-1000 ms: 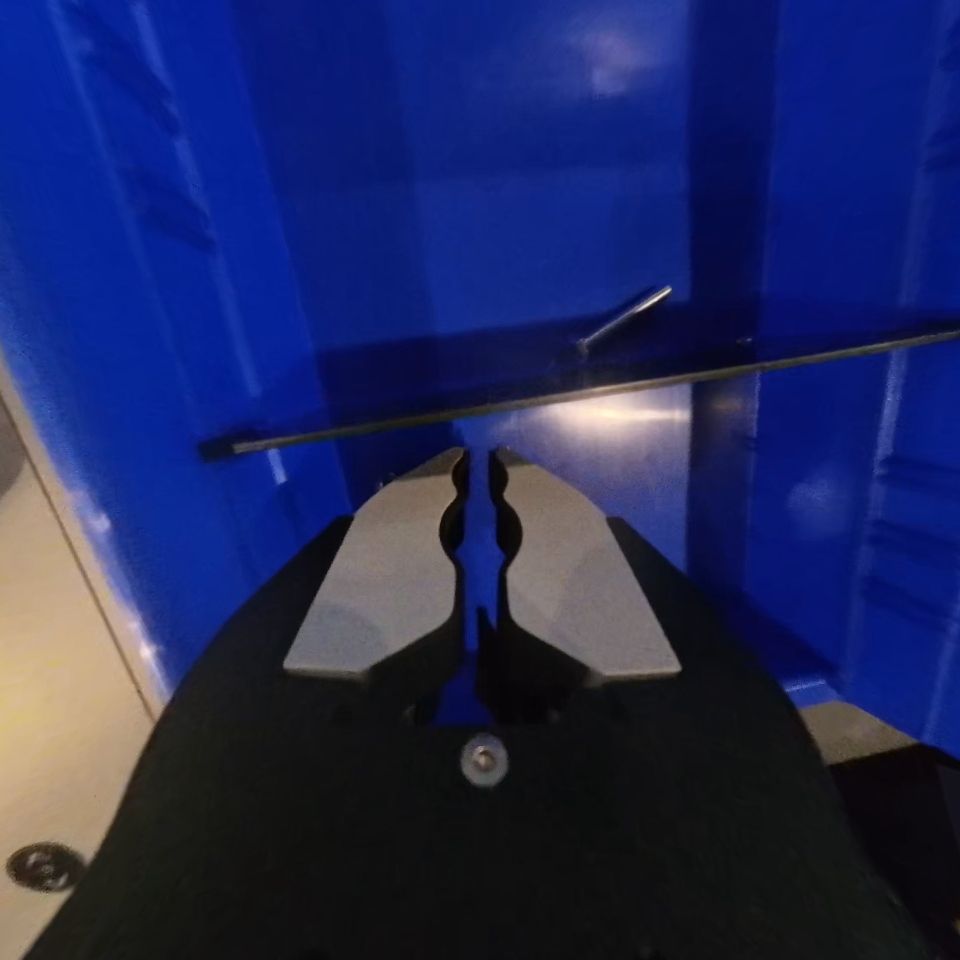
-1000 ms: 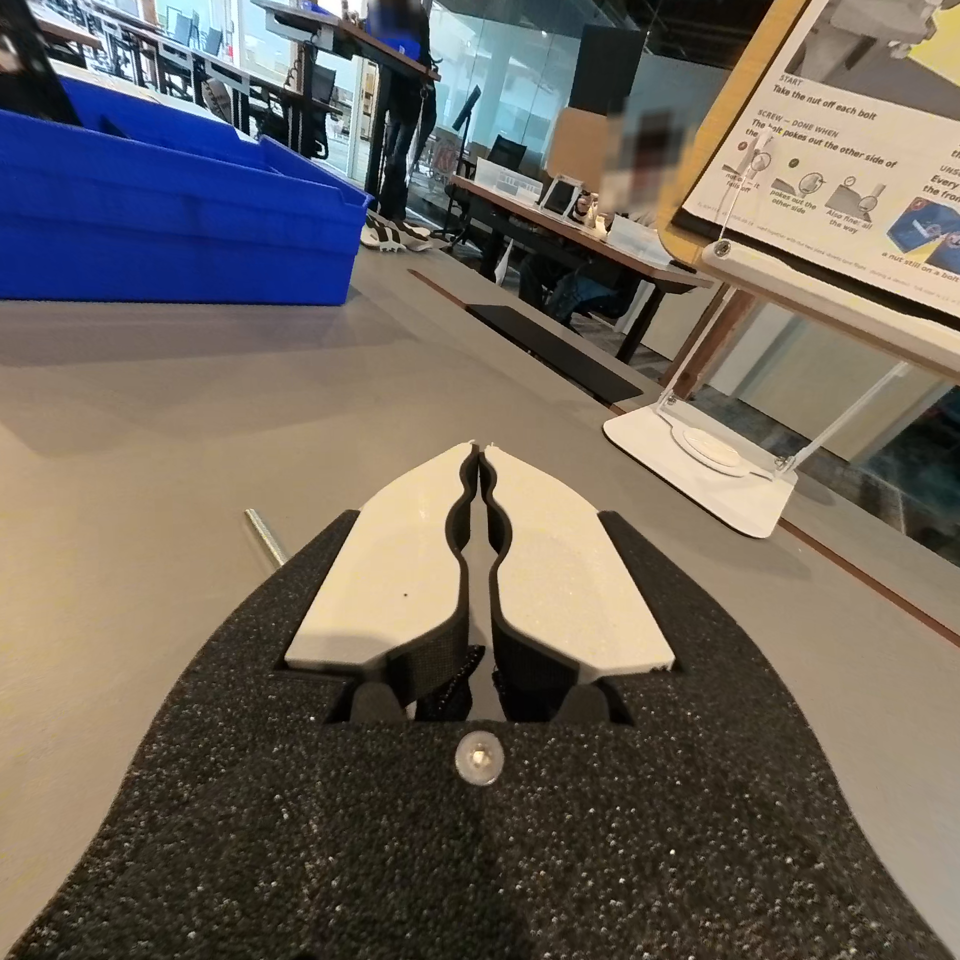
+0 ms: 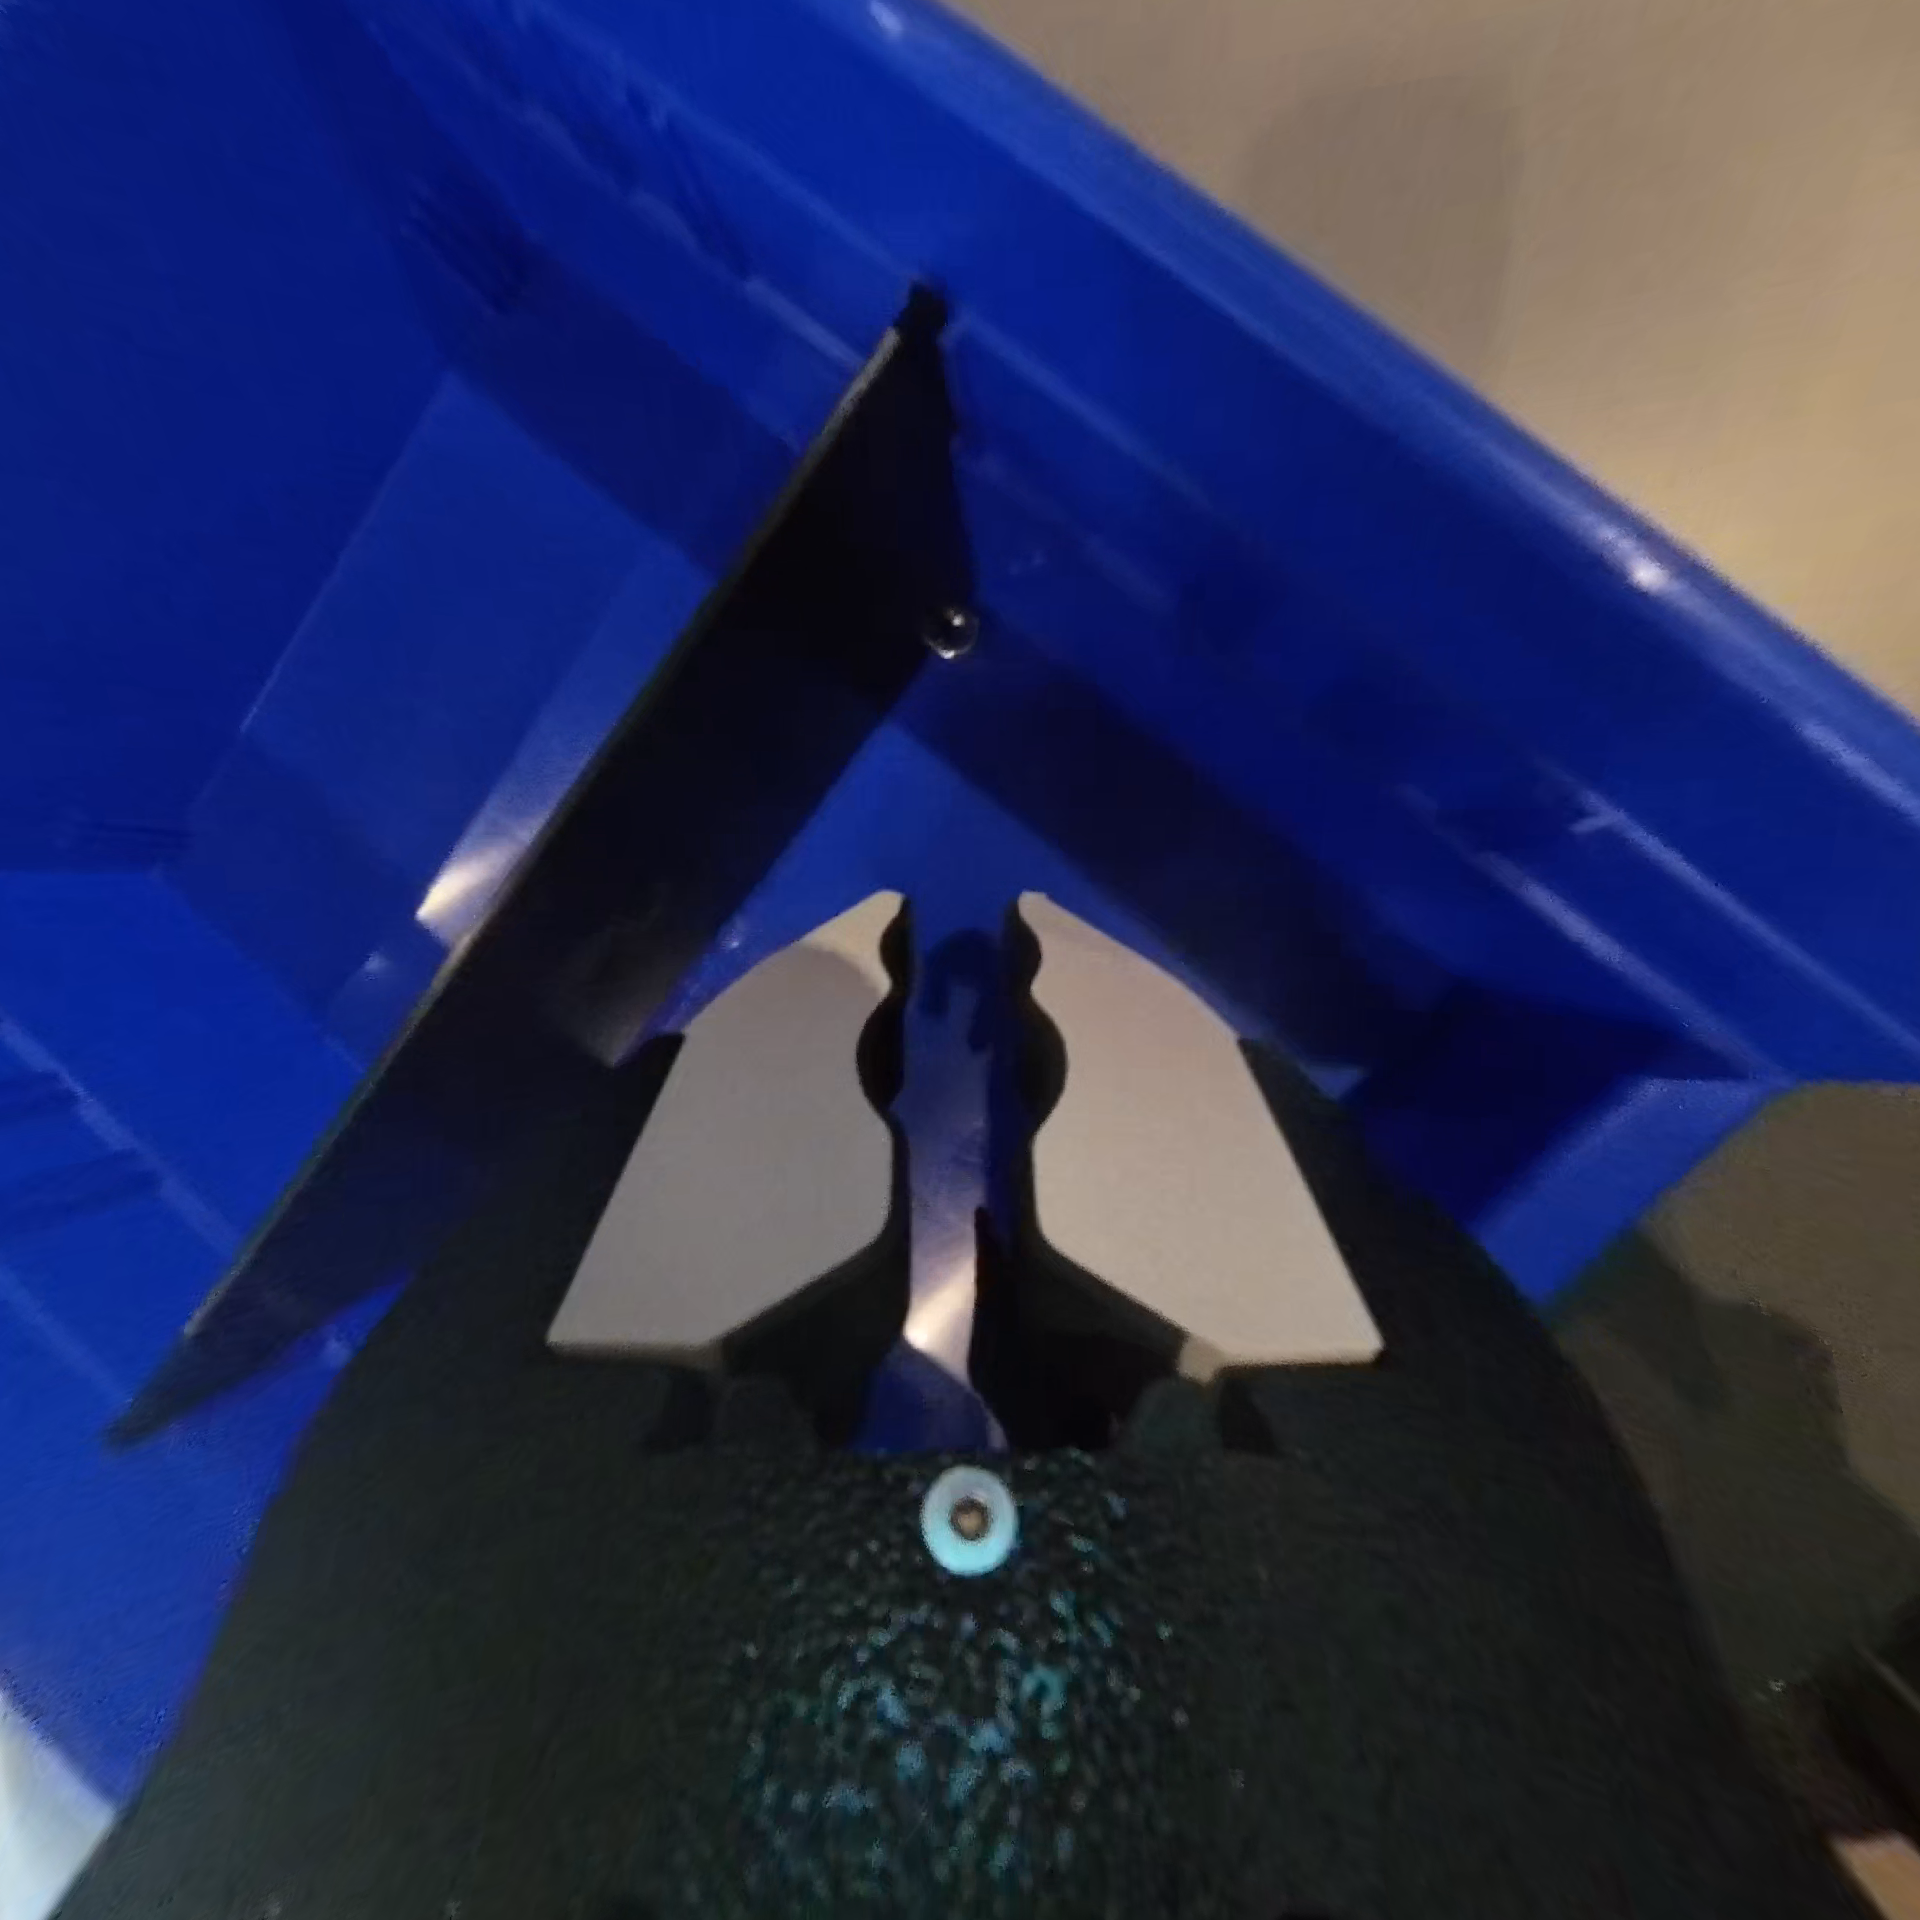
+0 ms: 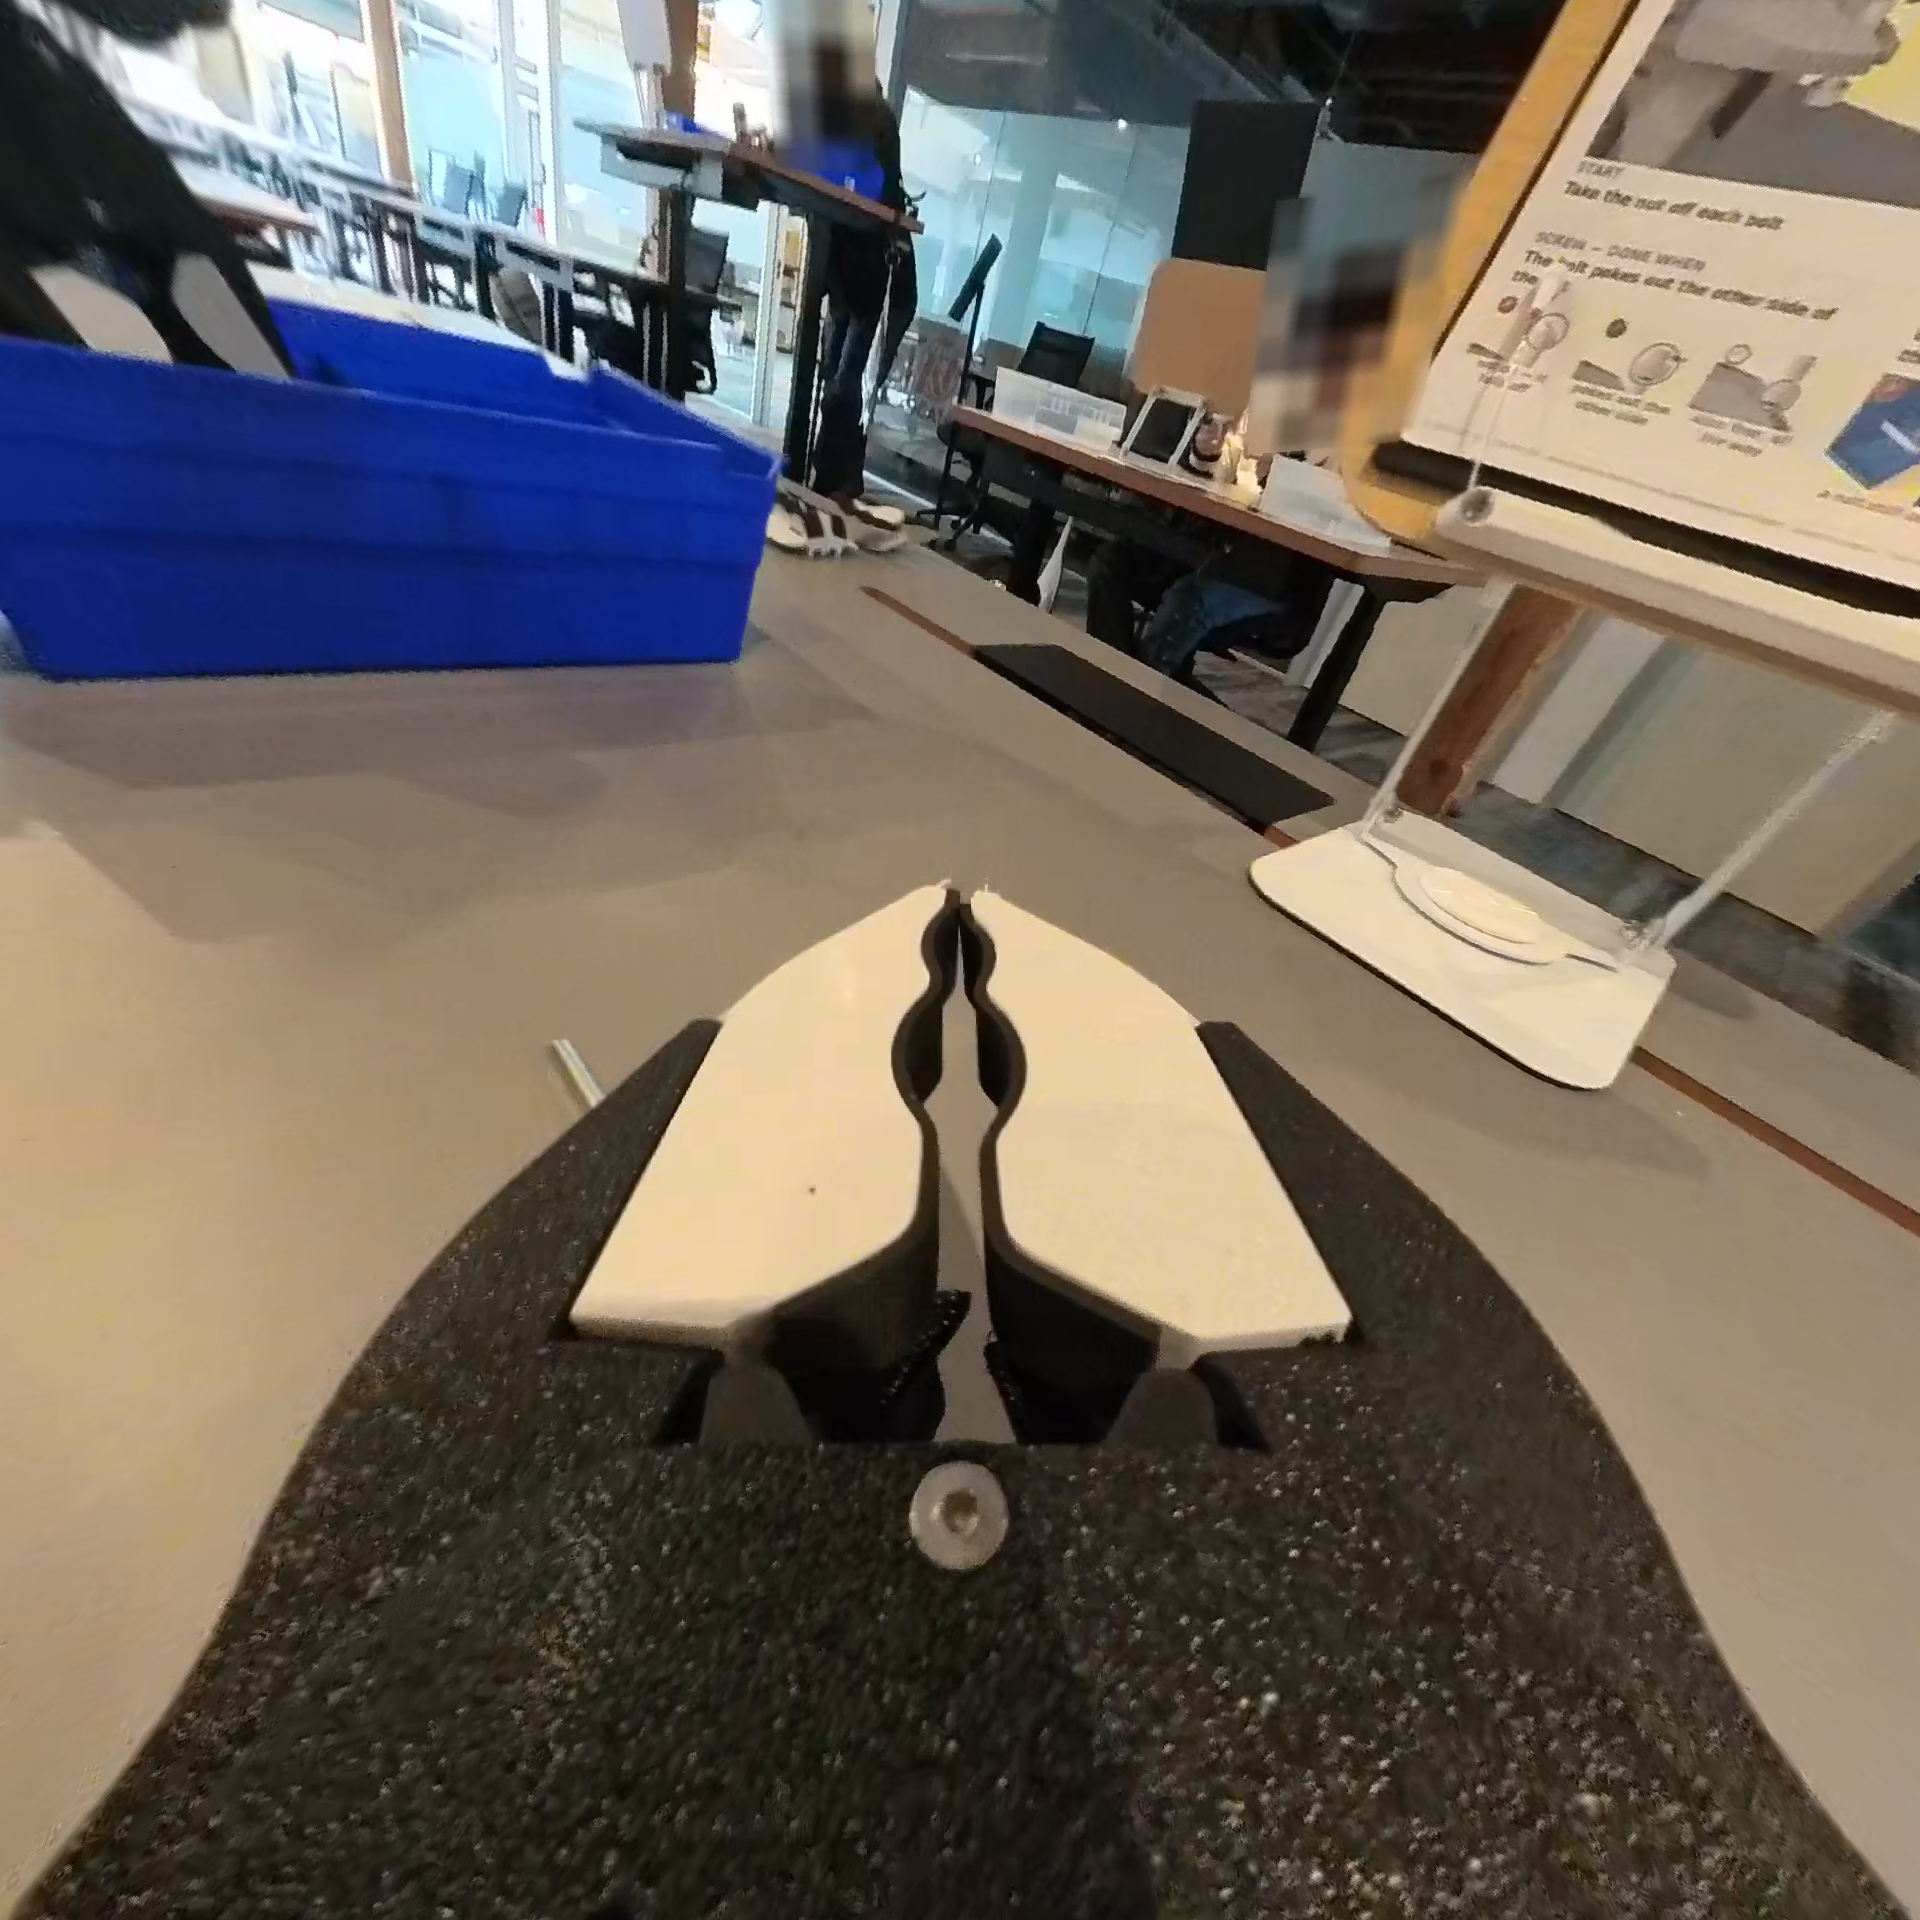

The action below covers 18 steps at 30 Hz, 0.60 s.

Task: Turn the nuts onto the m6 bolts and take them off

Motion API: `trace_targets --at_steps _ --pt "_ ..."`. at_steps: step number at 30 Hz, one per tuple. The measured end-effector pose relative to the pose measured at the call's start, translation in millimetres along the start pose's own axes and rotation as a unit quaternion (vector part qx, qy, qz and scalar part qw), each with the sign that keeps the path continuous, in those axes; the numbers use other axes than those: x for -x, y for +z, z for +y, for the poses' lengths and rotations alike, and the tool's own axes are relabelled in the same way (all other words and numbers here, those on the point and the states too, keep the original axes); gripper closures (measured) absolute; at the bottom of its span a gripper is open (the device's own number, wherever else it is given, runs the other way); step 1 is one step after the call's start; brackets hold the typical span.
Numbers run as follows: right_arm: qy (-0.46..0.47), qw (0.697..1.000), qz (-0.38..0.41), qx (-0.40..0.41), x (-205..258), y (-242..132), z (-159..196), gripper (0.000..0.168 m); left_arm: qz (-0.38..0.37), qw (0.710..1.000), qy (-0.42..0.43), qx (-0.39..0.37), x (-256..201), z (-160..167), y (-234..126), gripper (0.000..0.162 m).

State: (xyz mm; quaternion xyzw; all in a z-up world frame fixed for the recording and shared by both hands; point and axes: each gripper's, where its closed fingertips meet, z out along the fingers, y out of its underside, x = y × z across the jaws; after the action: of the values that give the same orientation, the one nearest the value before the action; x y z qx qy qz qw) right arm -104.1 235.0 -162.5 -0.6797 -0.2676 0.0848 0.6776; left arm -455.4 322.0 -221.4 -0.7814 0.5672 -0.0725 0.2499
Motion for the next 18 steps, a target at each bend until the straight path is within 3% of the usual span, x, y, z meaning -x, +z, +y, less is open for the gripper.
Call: trace_targets --at_steps 4,15,18 --pt "-0.045 0.999 0.004 0.023 6 7 5 0.168 0.016 0.998 -0.021 -0.061 -12 -11 -8 0.149" --pt "-0.094 0.994 0.024 0.054 9 15 11 0.168 0.047 0.983 -0.122 -0.13 -34 -38 -5 0.149" --pt "-0.048 0.997 -0.002 0.06 21 34 1 0.168 0.037 0.982 -0.125 -0.134 -37 -44 -4 0.156"
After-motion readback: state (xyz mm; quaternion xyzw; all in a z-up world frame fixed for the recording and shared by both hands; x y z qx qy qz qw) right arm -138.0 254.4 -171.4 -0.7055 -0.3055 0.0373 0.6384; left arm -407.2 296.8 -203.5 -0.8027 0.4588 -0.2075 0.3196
